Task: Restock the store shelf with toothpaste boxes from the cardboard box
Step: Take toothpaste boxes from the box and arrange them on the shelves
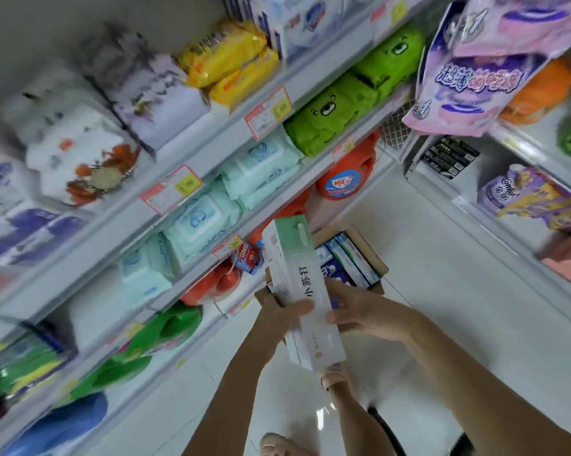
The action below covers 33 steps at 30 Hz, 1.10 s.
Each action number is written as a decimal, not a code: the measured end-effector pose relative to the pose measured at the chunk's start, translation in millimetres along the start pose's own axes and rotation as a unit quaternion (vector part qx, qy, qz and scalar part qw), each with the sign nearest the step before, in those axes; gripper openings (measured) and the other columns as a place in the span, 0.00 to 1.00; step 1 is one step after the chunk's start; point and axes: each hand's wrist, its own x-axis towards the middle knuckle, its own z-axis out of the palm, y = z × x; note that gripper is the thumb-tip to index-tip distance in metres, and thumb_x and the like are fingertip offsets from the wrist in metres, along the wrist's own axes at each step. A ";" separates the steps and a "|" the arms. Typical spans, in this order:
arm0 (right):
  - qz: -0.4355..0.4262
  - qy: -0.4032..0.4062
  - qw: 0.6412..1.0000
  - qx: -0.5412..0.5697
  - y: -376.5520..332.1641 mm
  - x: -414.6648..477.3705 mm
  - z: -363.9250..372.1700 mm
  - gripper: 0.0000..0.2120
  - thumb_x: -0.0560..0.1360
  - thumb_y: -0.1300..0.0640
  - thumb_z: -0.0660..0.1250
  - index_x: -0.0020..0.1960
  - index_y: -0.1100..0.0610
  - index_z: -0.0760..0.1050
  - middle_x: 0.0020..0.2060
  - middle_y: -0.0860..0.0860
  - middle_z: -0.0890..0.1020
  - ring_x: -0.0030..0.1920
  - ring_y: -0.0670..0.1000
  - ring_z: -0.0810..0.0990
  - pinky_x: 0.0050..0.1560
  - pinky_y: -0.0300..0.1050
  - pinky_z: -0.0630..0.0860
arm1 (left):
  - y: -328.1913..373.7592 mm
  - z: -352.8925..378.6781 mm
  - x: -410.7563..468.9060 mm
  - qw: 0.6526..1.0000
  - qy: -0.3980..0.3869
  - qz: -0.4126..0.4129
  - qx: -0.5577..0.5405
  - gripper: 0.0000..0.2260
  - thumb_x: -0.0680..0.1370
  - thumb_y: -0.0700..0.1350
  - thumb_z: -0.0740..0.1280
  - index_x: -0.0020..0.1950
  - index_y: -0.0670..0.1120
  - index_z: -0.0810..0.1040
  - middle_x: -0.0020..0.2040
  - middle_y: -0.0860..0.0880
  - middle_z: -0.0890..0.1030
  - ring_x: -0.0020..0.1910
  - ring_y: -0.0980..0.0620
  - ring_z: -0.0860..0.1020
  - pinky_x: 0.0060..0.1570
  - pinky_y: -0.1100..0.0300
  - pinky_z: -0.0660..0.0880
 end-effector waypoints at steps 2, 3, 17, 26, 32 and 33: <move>-0.014 0.005 0.999 -0.041 -9.5 -18.9 28.9 0.27 0.73 0.61 0.69 0.69 0.46 0.67 0.58 0.48 0.81 0.58 0.51 0.80 0.56 0.49 0.79 | 13.2 -5.1 -32.7 1.000 -0.001 0.026 -0.012 0.39 0.58 0.53 0.77 0.65 0.44 0.69 0.59 0.46 0.79 0.53 0.49 0.81 0.42 0.56 0.81; -0.025 0.021 0.998 -0.052 -14.4 -26.2 44.6 0.24 0.75 0.59 0.68 0.68 0.46 0.67 0.57 0.48 0.81 0.57 0.49 0.81 0.53 0.46 0.79 | 19.8 -6.5 -49.6 0.999 -0.003 0.041 -0.014 0.35 0.60 0.51 0.76 0.64 0.44 0.70 0.57 0.47 0.80 0.52 0.50 0.82 0.41 0.60 0.80; -0.133 0.169 0.972 -0.091 -112.2 -94.1 175.2 0.20 0.70 0.42 0.67 0.59 0.49 0.77 0.52 0.49 0.84 0.53 0.51 0.83 0.58 0.55 0.77 | 52.6 -35.6 -215.0 0.972 0.081 0.221 -0.014 0.08 0.78 0.50 0.63 0.57 0.59 0.70 0.53 0.62 0.78 0.44 0.76 0.76 0.42 0.76 0.74; -0.146 0.137 0.980 0.017 -161.1 -108.2 243.1 0.34 0.61 0.37 0.74 0.61 0.56 0.77 0.53 0.58 0.83 0.55 0.60 0.82 0.60 0.62 0.74 | 83.5 -82.4 -271.9 0.962 0.097 0.225 -0.116 0.35 0.71 0.65 0.68 0.72 0.49 0.65 0.66 0.52 0.75 0.60 0.53 0.78 0.57 0.55 0.77; -0.201 0.115 0.973 -0.012 -196.7 -127.9 308.6 0.17 0.78 0.45 0.60 0.50 0.56 0.80 0.38 0.55 0.86 0.34 0.52 0.85 0.26 0.40 0.77 | 121.3 -101.4 -318.2 0.940 0.161 0.292 -0.077 0.26 0.77 0.63 0.59 0.72 0.55 0.62 0.66 0.50 0.76 0.62 0.49 0.76 0.63 0.51 0.72; -0.221 0.130 0.966 -0.021 -203.5 -132.8 318.5 0.16 0.78 0.45 0.60 0.49 0.55 0.80 0.36 0.53 0.86 0.33 0.51 0.85 0.25 0.38 0.76 | 130.6 -104.1 -328.0 0.934 0.178 0.305 -0.053 0.34 0.74 0.68 0.57 0.75 0.56 0.55 0.69 0.49 0.73 0.66 0.46 0.73 0.66 0.47 0.68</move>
